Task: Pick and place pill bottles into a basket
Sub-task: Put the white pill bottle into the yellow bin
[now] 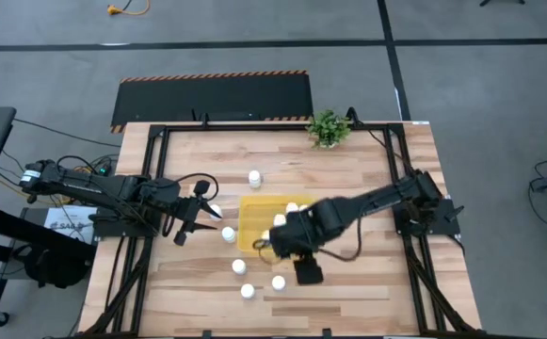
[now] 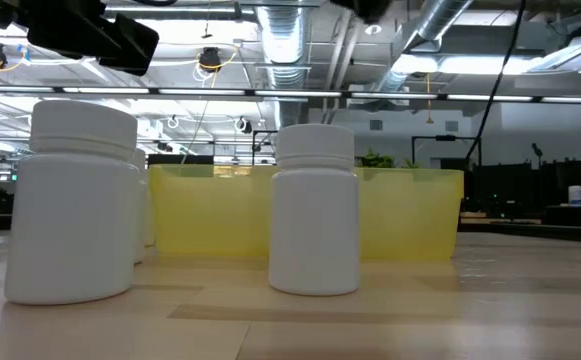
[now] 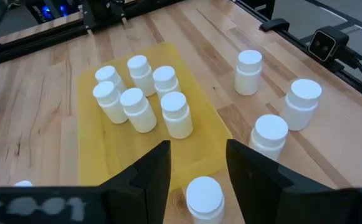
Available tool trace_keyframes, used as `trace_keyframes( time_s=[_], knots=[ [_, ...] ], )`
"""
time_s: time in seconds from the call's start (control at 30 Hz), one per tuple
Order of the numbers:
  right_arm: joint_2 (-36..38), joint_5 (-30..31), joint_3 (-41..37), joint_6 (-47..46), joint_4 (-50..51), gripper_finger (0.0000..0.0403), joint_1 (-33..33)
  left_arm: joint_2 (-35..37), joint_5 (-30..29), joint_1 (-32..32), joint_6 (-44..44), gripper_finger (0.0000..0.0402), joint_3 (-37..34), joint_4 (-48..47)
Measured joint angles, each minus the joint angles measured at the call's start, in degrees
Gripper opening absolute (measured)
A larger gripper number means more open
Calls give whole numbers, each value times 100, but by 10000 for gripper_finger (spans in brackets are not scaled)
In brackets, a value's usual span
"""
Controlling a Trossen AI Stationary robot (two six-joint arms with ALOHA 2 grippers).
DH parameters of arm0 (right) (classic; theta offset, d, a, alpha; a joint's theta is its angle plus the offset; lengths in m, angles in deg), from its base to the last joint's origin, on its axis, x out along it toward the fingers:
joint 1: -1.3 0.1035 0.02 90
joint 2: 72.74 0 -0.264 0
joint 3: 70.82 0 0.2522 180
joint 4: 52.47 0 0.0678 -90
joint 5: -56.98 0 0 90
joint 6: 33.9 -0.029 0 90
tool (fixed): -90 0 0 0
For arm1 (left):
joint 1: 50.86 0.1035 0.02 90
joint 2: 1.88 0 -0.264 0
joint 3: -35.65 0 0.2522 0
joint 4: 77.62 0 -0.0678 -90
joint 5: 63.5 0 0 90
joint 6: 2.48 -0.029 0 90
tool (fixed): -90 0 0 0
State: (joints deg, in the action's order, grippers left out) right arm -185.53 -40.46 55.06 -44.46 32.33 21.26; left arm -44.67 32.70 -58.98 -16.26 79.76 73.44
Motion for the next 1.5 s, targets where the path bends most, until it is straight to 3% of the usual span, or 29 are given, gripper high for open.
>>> trace_keyframes(
  time_s=[0.13,0.27,0.77,1.23,1.5],
  knots=[
    [-71,2,17,-29,-993,207,229,1,0,-1,0,144,0,2],
    [-250,20,12,-59,-1316,208,301,1,1,-2,0,144,0,-33],
    [-854,17,-15,503,-879,215,289,2,0,-2,0,144,0,-282],
    [-1104,3,2,737,-952,252,363,0,0,2,0,144,0,-357],
    [-1117,327,0,816,-982,253,442,2,-4,2,-2,144,0,-358]
  ],
)
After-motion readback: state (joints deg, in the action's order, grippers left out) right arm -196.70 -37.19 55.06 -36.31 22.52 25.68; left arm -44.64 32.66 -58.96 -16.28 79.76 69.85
